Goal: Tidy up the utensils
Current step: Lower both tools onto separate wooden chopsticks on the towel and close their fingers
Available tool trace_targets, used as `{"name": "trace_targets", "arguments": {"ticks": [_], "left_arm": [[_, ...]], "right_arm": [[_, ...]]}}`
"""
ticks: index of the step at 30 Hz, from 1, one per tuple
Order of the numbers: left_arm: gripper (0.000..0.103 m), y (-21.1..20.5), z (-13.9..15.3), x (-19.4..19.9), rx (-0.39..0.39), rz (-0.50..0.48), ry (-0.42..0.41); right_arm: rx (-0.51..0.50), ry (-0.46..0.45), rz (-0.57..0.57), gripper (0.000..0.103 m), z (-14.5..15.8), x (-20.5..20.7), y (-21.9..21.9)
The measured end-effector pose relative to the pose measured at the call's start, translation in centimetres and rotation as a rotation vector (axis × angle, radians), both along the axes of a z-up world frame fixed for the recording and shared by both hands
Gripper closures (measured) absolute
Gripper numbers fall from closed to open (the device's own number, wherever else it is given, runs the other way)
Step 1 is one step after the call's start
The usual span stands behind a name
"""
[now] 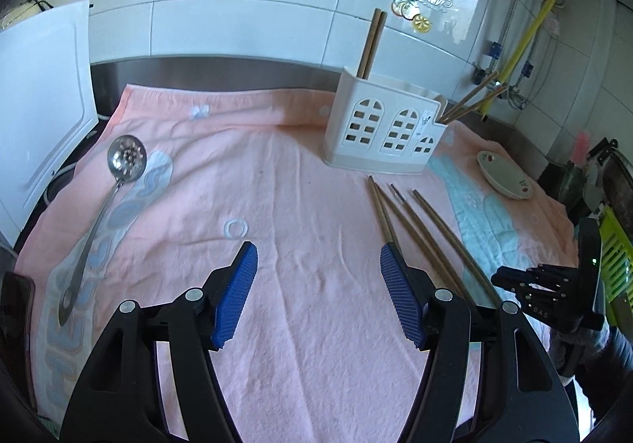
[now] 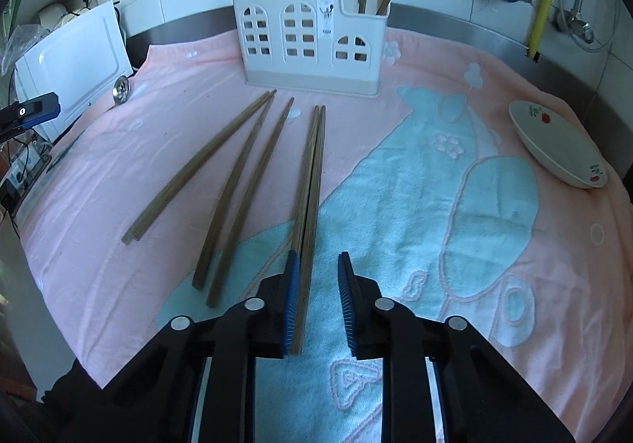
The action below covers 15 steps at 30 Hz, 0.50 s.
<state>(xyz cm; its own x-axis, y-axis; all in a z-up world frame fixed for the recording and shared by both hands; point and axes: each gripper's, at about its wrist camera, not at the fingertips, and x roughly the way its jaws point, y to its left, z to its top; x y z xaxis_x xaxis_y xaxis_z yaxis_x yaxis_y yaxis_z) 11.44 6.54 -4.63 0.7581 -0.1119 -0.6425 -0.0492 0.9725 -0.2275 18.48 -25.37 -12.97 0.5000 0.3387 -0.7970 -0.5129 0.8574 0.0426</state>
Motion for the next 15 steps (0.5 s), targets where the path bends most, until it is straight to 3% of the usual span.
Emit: {"name": "trace_targets", "arguments": {"ticks": [15], "left_arm": [[0.039,-0.2,-1.5,0.0,-0.006,-0.001,0.041]], "right_arm": [[-0.066,-0.01,0.036,0.092,-0.5,0.1,1.3]]}}
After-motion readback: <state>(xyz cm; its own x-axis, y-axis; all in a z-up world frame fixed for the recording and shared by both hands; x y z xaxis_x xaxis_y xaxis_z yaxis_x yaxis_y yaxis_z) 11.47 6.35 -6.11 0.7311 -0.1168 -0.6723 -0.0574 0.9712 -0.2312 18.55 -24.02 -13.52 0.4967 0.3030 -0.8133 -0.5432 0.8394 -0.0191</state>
